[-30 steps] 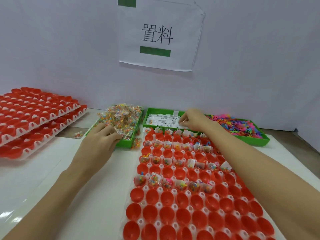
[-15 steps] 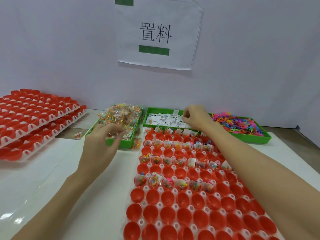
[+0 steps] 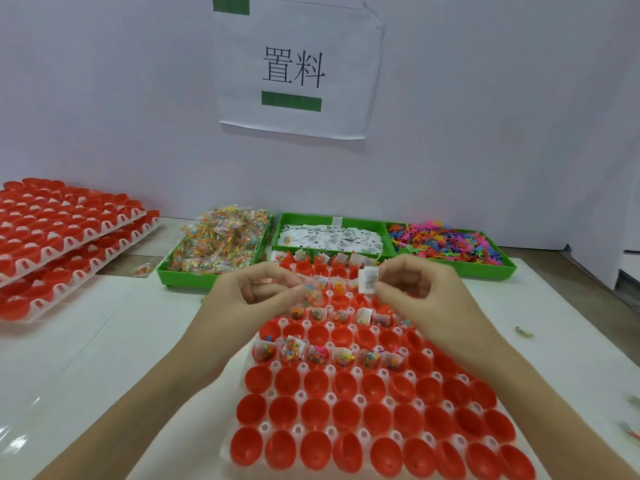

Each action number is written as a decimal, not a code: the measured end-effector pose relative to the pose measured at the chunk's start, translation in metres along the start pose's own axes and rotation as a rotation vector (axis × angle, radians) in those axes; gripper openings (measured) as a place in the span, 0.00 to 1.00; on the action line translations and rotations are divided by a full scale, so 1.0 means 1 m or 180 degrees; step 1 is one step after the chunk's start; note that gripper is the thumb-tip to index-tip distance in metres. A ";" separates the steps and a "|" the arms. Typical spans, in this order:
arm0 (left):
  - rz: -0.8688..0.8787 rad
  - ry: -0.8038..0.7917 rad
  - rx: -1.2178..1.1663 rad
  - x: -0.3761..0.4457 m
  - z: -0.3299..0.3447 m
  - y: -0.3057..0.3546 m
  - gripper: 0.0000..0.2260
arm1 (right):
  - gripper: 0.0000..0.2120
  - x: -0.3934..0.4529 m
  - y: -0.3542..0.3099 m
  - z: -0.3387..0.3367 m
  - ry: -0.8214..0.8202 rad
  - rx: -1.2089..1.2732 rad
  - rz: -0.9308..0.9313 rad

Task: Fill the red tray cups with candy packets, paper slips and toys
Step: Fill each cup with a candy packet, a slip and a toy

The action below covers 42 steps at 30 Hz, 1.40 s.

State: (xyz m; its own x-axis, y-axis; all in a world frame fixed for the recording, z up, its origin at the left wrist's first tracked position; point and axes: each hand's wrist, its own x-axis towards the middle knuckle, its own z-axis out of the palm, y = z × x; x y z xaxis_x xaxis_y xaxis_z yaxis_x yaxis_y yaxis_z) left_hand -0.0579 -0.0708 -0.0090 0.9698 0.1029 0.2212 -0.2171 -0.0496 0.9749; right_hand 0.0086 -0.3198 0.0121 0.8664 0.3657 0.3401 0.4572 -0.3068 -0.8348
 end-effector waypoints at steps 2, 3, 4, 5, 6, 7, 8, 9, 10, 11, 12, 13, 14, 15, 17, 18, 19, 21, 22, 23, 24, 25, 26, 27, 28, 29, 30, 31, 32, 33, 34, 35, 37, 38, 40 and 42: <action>0.0000 -0.0236 0.0024 -0.007 0.008 0.005 0.06 | 0.05 -0.021 -0.004 0.009 -0.0053 0.0291 -0.0021; 0.0021 -0.0324 0.0026 -0.011 0.012 0.006 0.06 | 0.06 -0.028 -0.005 0.014 -0.0088 0.0365 -0.0037; 0.0061 -0.0379 0.0030 -0.014 0.016 0.008 0.07 | 0.06 -0.033 -0.006 0.018 -0.0126 0.0398 -0.0059; 0.0106 -0.0397 0.0036 -0.016 0.020 0.008 0.06 | 0.06 -0.037 -0.006 0.021 -0.0166 0.0416 -0.0085; 0.0144 -0.0390 0.0025 -0.019 0.024 0.008 0.05 | 0.06 -0.039 -0.007 0.023 -0.0202 0.0434 -0.0118; 0.0181 -0.0369 0.0003 -0.020 0.027 0.008 0.04 | 0.06 -0.041 -0.008 0.025 -0.0235 0.0446 -0.0156; 0.0215 -0.0336 -0.0009 -0.022 0.030 0.007 0.04 | 0.06 -0.043 -0.008 0.026 -0.0269 0.0439 -0.0185; 0.0242 -0.0291 0.0004 -0.023 0.032 0.006 0.05 | 0.06 -0.045 -0.008 0.027 -0.0299 0.0417 -0.0192; 0.0262 -0.0241 0.0026 -0.023 0.034 0.005 0.05 | 0.06 -0.046 -0.008 0.028 -0.0318 0.0392 -0.0183; 0.0279 -0.0190 0.0045 -0.024 0.035 0.004 0.05 | 0.06 -0.047 -0.008 0.029 -0.0318 0.0373 -0.0170; 0.0297 -0.0136 0.0062 -0.025 0.036 0.004 0.05 | 0.06 -0.048 -0.008 0.029 -0.0295 0.0360 -0.0163; 0.0320 -0.0074 0.0079 -0.025 0.037 0.004 0.04 | 0.06 -0.049 -0.008 0.029 -0.0258 0.0359 -0.0158; 0.0348 -0.0006 0.0098 -0.026 0.038 0.004 0.04 | 0.07 -0.049 -0.008 0.029 -0.0218 0.0370 -0.0157; 0.0374 0.0060 0.0107 -0.026 0.038 0.004 0.05 | 0.06 -0.050 -0.009 0.030 -0.0189 0.0398 -0.0143; 0.0392 0.0137 0.0045 -0.026 0.039 0.005 0.08 | 0.04 -0.052 -0.009 0.034 -0.0132 0.0433 -0.0080; 0.0359 0.0134 -0.0026 -0.026 0.039 0.005 0.10 | 0.04 -0.052 -0.009 0.035 -0.0069 0.0413 -0.0065; 0.0290 0.0102 -0.0097 -0.026 0.039 0.006 0.13 | 0.05 -0.053 -0.008 0.036 0.0012 0.0385 -0.0061; 0.0108 -0.0044 -0.0123 -0.026 0.039 0.007 0.12 | 0.05 -0.053 -0.008 0.036 0.0127 0.0382 -0.0050; 0.0028 -0.0117 -0.0081 -0.025 0.038 0.008 0.11 | 0.05 -0.053 -0.008 0.035 0.0131 0.0384 -0.0048; -0.0031 -0.0156 -0.0037 -0.025 0.037 0.009 0.09 | 0.04 -0.053 -0.010 0.033 0.0085 0.0371 -0.0052; -0.0074 -0.0159 -0.0003 -0.025 0.036 0.009 0.08 | 0.03 -0.053 -0.011 0.031 0.0003 0.0335 -0.0061; -0.0109 -0.0148 0.0022 -0.025 0.035 0.009 0.08 | 0.03 -0.051 -0.013 0.028 -0.0072 0.0283 -0.0069; -0.0137 -0.0131 0.0035 -0.025 0.033 0.009 0.08 | 0.05 -0.048 -0.014 0.024 -0.0098 0.0195 -0.0080; -0.0159 -0.0116 0.0038 -0.024 0.032 0.009 0.08 | 0.07 -0.044 -0.013 0.018 -0.0069 0.0073 -0.0091; -0.0173 -0.0108 0.0040 -0.023 0.031 0.009 0.09 | 0.08 -0.036 -0.010 0.010 0.0027 -0.0111 -0.0112; -0.0182 -0.0101 0.0049 -0.022 0.030 0.008 0.10 | 0.08 -0.026 -0.005 0.001 0.0167 -0.0353 -0.0133; -0.0193 -0.0093 0.0069 -0.021 0.029 0.008 0.10 | 0.09 -0.014 0.002 -0.010 0.0310 -0.0637 -0.0134; -0.0210 -0.0087 0.0095 -0.020 0.029 0.007 0.10 | 0.09 0.001 0.011 -0.020 0.0426 -0.0908 -0.0090; -0.0226 -0.0085 0.0113 -0.020 0.028 0.006 0.10 | 0.09 0.016 0.022 -0.030 0.0509 -0.1143 0.0001; -0.0242 -0.0082 0.0120 -0.019 0.028 0.006 0.10 | 0.08 0.031 0.034 -0.041 0.0582 -0.1339 0.0131; -0.0258 -0.0070 0.0111 -0.019 0.027 0.005 0.10 | 0.08 0.047 0.049 -0.051 0.0655 -0.1505 0.0276; -0.0268 -0.0057 0.0097 -0.018 0.027 0.006 0.10 | 0.08 0.063 0.064 -0.062 0.0737 -0.1644 0.0423; -0.0262 -0.0026 0.0074 -0.018 0.025 0.006 0.10 | 0.08 0.092 0.094 -0.081 0.0895 -0.1835 0.0734; -0.0243 -0.0003 0.0078 -0.018 0.025 0.007 0.09 | 0.08 0.104 0.107 -0.089 0.0937 -0.1913 0.0876; -0.0221 0.0037 0.0108 -0.017 0.024 0.008 0.08 | 0.09 0.124 0.128 -0.100 0.0906 -0.2063 0.1063; -0.0226 0.0061 0.0103 -0.016 0.023 0.007 0.09 | 0.08 0.137 0.141 -0.106 0.0769 -0.2253 0.1093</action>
State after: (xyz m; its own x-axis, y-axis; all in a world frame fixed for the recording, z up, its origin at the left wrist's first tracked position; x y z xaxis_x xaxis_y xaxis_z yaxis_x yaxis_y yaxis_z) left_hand -0.0728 -0.0956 -0.0061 0.9802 0.1264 0.1521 -0.1437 -0.0735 0.9869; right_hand 0.2129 -0.4057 -0.0129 0.9635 -0.0238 0.2666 0.1073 -0.8782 -0.4660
